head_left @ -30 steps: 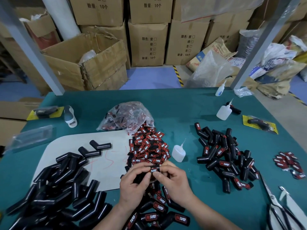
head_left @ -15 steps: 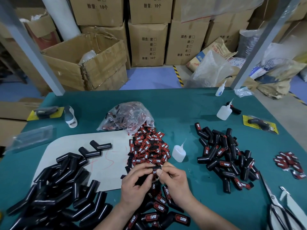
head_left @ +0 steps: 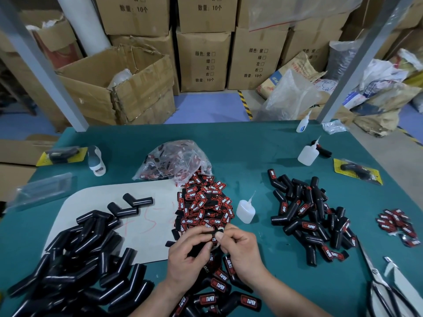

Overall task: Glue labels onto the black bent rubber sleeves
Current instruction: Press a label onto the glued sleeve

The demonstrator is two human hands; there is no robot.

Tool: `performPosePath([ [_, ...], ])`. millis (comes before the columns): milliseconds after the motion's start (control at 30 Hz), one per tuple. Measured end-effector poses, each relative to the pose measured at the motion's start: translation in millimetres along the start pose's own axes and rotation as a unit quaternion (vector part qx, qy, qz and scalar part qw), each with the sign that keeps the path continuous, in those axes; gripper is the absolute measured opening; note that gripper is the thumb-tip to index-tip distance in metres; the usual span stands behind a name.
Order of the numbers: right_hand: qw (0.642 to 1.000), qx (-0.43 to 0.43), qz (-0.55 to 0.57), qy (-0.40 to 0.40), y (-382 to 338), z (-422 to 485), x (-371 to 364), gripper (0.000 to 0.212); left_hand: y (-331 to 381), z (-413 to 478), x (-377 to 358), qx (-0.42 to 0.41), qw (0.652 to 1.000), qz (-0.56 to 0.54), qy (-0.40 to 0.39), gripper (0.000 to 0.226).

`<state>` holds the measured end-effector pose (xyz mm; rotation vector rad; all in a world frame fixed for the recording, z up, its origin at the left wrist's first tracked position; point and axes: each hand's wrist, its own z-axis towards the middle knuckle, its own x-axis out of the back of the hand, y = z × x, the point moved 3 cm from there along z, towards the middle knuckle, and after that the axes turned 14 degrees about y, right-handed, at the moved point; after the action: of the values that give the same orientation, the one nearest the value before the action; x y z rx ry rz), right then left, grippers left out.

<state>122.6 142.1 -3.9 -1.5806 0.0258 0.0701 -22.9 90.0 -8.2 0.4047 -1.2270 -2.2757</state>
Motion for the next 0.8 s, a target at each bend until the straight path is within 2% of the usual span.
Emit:
performPosePath([
  [233, 1.000, 0.002, -0.012, -0.005, 3, 1, 1, 0.030, 1, 1, 0, 0.006, 1.000, -0.014, 0.000, 0.017],
  [367, 1.000, -0.008, -0.022, -0.015, 8, 4, 3, 0.046, -1, 3, 2, 0.037, 0.999, -0.012, 0.007, 0.018],
  [500, 0.996, 0.029, -0.061, -0.050, 7, 8, 5, 0.029, -6, 2, 3, 0.108, 0.994, -0.015, 0.014, 0.018],
  [600, 0.996, 0.039, -0.061, -0.046, 9, 10, 6, 0.037, -6, 2, 3, 0.136, 0.990, -0.029, 0.008, 0.019],
  [800, 0.996, 0.048, -0.050, -0.052, 4, 10, 5, 0.024, -9, 0, 4, 0.169, 0.985, -0.028, 0.004, 0.016],
])
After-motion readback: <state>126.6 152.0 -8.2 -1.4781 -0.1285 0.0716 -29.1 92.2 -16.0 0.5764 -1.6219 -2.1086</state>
